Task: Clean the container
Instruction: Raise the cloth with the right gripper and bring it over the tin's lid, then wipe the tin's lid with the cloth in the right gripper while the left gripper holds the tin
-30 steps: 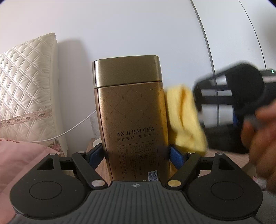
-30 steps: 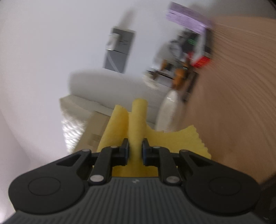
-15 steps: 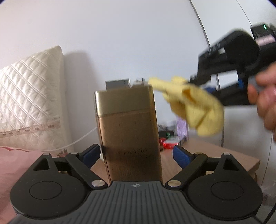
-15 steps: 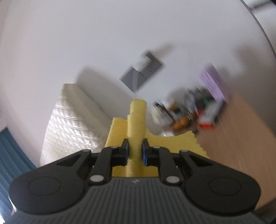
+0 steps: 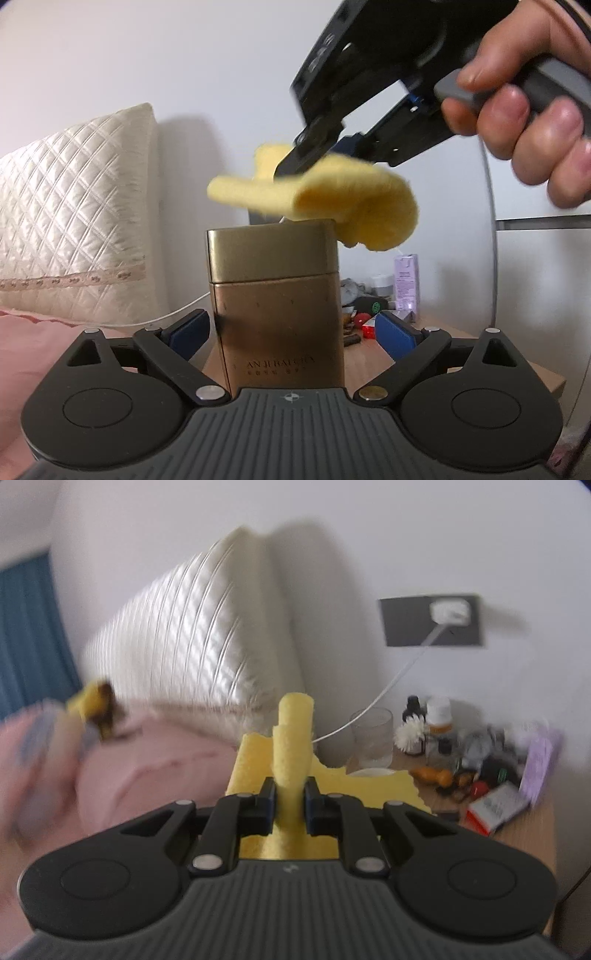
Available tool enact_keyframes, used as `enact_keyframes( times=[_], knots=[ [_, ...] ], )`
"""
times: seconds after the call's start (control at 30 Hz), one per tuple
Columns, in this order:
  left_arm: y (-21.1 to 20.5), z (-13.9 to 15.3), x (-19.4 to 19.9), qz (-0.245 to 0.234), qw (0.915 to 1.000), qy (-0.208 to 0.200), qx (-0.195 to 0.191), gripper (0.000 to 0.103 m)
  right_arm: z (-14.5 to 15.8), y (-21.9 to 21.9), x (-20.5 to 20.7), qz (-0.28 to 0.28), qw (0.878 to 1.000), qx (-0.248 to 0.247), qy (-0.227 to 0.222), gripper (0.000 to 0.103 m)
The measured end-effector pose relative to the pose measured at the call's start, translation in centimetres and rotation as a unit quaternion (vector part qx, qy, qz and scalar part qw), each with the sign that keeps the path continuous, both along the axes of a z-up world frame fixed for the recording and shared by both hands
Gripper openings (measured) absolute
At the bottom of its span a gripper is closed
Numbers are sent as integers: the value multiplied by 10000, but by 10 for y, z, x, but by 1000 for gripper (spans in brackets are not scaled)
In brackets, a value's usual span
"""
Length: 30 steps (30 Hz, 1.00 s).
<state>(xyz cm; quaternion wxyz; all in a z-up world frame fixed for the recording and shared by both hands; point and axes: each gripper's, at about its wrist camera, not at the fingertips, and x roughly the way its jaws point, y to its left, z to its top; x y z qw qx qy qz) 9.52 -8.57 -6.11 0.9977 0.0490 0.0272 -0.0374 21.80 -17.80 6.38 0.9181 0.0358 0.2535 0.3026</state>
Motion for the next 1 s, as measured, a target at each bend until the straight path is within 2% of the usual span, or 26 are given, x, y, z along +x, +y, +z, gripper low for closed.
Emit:
enact_keyframes(
  times=[0.07,0.17,0.23,0.3,0.37,0.47,0.7,1.0],
  knots=[
    [0,4,3,33,10000,29,-87,97,-2,11,6,133,9991,-402,-78,16],
    [2,6,9,65,9996,185,-204,97,-8,17,18,250,9979,-601,10,16],
    [2,7,9,82,9996,148,-239,91,-11,17,16,298,9977,-614,-19,17],
    [2,8,9,246,9993,105,-242,79,-13,16,13,267,9980,-567,-72,17],
    [3,9,10,301,9991,101,-298,79,-14,20,10,320,9976,-595,-167,17],
    [1,9,11,340,9990,104,-277,79,-14,23,11,445,9982,-397,-73,17],
    [4,10,13,292,9991,156,-268,79,-11,24,-8,703,9963,-485,-68,16],
    [6,9,9,212,9993,147,-258,79,-11,6,4,413,9977,-536,-54,16]
  ],
)
